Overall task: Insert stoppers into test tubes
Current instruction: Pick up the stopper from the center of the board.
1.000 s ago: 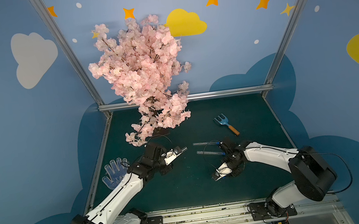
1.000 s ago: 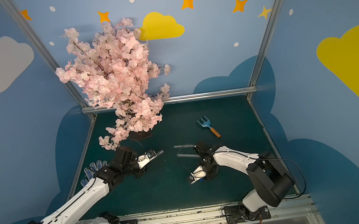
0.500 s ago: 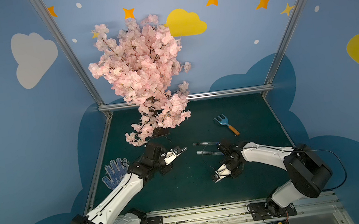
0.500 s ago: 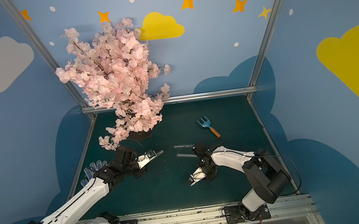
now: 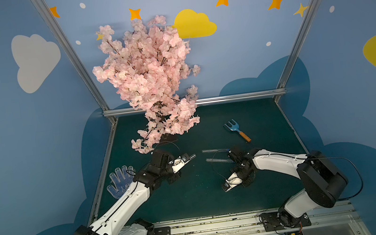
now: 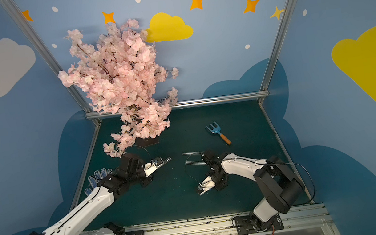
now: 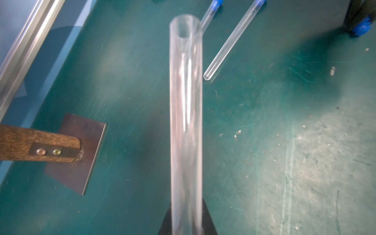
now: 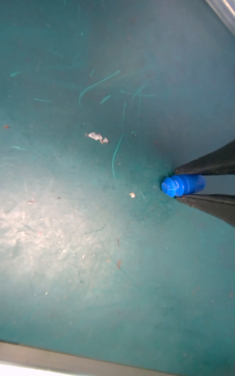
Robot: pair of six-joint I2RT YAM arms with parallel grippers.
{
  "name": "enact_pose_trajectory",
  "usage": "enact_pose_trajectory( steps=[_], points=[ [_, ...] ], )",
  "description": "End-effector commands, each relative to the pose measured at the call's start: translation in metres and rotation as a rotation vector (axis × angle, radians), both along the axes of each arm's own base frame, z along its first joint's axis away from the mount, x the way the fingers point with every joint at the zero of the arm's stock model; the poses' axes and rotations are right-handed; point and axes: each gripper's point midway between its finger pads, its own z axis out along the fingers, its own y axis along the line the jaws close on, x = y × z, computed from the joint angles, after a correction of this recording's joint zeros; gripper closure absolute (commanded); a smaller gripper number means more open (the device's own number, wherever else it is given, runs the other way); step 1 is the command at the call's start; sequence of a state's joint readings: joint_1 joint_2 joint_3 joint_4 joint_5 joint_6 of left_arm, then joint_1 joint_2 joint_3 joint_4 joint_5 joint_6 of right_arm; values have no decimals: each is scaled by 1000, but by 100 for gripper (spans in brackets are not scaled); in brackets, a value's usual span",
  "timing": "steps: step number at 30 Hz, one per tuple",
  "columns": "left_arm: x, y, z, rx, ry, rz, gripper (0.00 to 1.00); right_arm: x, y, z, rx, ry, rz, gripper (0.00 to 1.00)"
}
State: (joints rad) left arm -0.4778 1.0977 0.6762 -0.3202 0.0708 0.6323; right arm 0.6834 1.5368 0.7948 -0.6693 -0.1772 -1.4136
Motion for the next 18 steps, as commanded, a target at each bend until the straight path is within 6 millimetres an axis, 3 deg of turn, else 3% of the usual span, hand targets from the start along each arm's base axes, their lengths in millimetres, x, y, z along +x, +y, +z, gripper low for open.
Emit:
enact_pose_trajectory(
  steps=[1,9,14,18],
  points=[
    [-1,1,1,-3,-11,-7,98,-5,-1,-5,-5,21,-30,91],
    [-6,-7,1,-36,-3,-44,98,-5,10,13,84,39,-137,97],
    [-14,-28,8,-56,-65,-145,98,-1,21,34,172,46,-247,97],
    [-32,-51,12,-13,-188,-318,98,0,31,55,229,76,-336,97]
  ],
)
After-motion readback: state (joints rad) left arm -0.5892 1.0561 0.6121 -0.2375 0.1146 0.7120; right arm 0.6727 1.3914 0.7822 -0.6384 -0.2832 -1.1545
